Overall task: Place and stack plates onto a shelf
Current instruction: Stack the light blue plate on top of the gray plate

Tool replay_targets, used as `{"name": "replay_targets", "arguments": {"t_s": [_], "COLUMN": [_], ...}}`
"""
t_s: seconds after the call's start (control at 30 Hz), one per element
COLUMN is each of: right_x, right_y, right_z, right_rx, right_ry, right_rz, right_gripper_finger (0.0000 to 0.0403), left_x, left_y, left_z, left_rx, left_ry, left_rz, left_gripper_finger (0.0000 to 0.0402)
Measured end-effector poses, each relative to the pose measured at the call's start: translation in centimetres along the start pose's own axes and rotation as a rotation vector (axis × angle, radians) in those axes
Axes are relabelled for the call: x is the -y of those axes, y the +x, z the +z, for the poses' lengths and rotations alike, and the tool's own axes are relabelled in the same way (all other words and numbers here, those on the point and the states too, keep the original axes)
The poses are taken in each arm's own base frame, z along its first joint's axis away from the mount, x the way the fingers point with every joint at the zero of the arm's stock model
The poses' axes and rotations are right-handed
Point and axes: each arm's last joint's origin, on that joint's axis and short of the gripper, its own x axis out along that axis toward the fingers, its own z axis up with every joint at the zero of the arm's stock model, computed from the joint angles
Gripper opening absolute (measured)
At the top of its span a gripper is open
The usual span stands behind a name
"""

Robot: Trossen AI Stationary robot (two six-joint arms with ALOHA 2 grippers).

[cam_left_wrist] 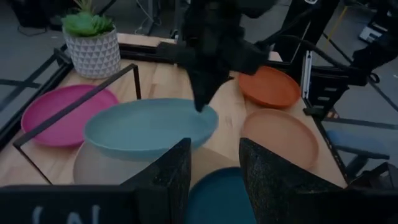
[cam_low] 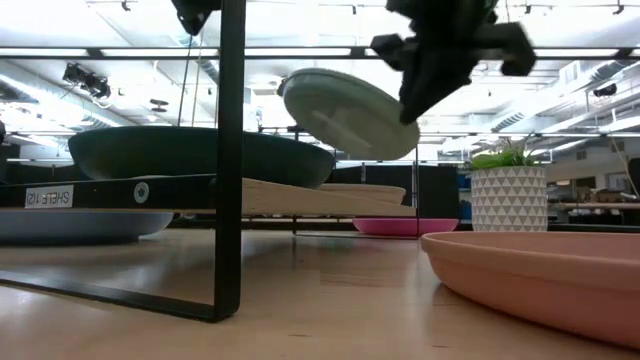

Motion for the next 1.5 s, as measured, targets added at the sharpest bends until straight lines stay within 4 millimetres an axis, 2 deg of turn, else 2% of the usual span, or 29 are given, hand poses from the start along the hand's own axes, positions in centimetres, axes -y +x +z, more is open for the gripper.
{"name": "replay_targets", "arguments": {"t_s": [0.13, 0.3, 0.5, 0.7, 0.9, 1.03, 1.13, 1.2, 1.4, 1.5], "right_x": [1.3, 1.7, 1.8, 1.8, 1.3, 0.8, 0.6, 0.3, -0.9, -1.1], "right_y": [1.9, 4.4, 5.5, 5.4, 2.6, 0.4, -0.4, 0.0, 3.3, 4.2], "right_z": [-0.7, -1.3, -1.4, -1.4, -1.0, -1.9, -2.5, -2.8, -4.5, -5.0], "right_rx": [-0.013, -0.076, -0.102, -0.108, -0.133, -0.193, -0.207, -0.196, -0.151, -0.135], "right_ry": [-0.009, -0.046, -0.051, -0.050, -0.035, 0.096, 0.237, 0.280, 0.296, 0.279], "right_rz": [0.026, 0.040, 0.039, 0.030, -0.072, -0.072, -0.054, -0.095, -0.268, -0.381], "right_gripper_finger": [0.0016, 0.0016, 0.0042, 0.0092, 0.0112, 0.0112, 0.0111, 0.0110, 0.0110, 0.0110], "left_x": [0.0, 0.0, 0.0, 0.0, -0.1, -0.4, -0.6, -0.7, -0.7, -0.7], "left_y": [-0.2, -0.3, -0.3, -0.3, -0.3, -0.4, -0.5, -0.5, -0.5, -0.5], "left_z": [0.1, -0.1, -0.5, -0.5, -0.6, -1.4, -1.8, -1.8, -1.9, -1.8], "left_rx": [0.006, -0.007, -0.050, -0.049, -0.064, -0.129, -0.165, -0.167, -0.168, -0.167], "left_ry": [-0.013, -0.052, -0.083, -0.100, -0.101, -0.097, -0.090, -0.087, -0.092, -0.101], "left_rz": [-0.001, 0.000, 0.008, 0.008, 0.013, 0.104, 0.171, 0.193, 0.195, 0.196], "left_gripper_finger": [0.0141, 0.0141, 0.0141, 0.0141, 0.0141, 0.0141, 0.0141, 0.0141, 0.0141, 0.0141]}}
